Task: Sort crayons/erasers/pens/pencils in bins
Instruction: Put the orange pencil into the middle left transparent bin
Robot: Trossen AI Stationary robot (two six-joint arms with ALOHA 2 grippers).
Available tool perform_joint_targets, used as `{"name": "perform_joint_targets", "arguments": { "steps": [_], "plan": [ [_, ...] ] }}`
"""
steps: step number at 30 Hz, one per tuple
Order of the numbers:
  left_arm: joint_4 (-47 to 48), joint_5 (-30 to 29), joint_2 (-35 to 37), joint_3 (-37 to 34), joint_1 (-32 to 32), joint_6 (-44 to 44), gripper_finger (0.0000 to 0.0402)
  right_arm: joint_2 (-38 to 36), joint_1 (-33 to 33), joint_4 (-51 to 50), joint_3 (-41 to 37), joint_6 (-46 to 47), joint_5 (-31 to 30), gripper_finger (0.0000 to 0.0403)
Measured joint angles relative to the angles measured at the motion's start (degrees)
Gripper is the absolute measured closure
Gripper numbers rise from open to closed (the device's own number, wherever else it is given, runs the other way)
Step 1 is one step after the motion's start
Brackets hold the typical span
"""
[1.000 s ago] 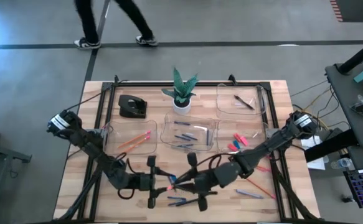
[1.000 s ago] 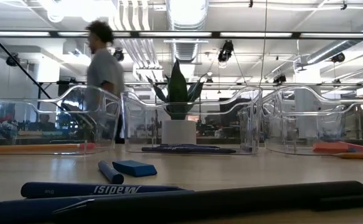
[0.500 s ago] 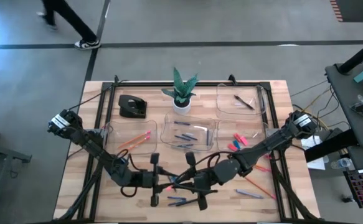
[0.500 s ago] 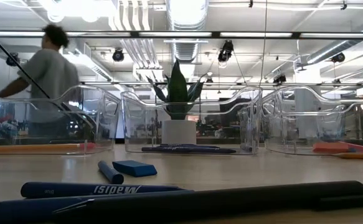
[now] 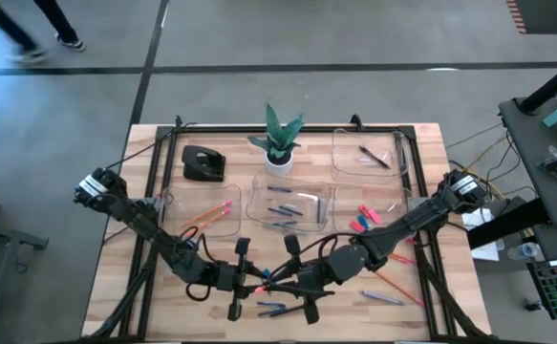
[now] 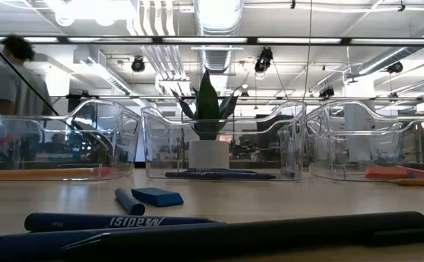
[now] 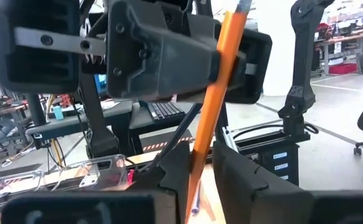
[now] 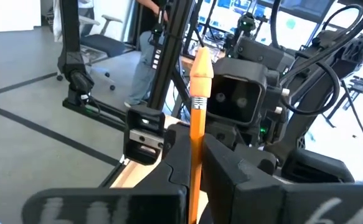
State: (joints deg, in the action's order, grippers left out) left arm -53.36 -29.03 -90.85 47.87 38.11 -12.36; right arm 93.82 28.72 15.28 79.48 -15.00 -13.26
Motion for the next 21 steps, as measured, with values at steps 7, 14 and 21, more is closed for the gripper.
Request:
{"name": "perform_joint_targets", "arguments": {
  "steps": [7, 14, 21],
  "plan": [
    [0.13, 0.20, 0.00, 0.05, -0.15, -0.11, 0.0373, 0.02, -0.10, -0.47, -0.04, 0.05, -0.20, 0.0385],
    [0.72, 0.45, 0.00, -0.20, -0.13, 0.16, 0.0388, 0.02, -0.15, -2.61, -0.04, 5.45, -0.30, 0.0371],
    [1.66, 0.95, -0.02, -0.49, -0.09, 0.52, 0.0387, -1.52, -0.22, -11.02, -0.06, 12.70, -0.75, 0.0293]
  ]
}}
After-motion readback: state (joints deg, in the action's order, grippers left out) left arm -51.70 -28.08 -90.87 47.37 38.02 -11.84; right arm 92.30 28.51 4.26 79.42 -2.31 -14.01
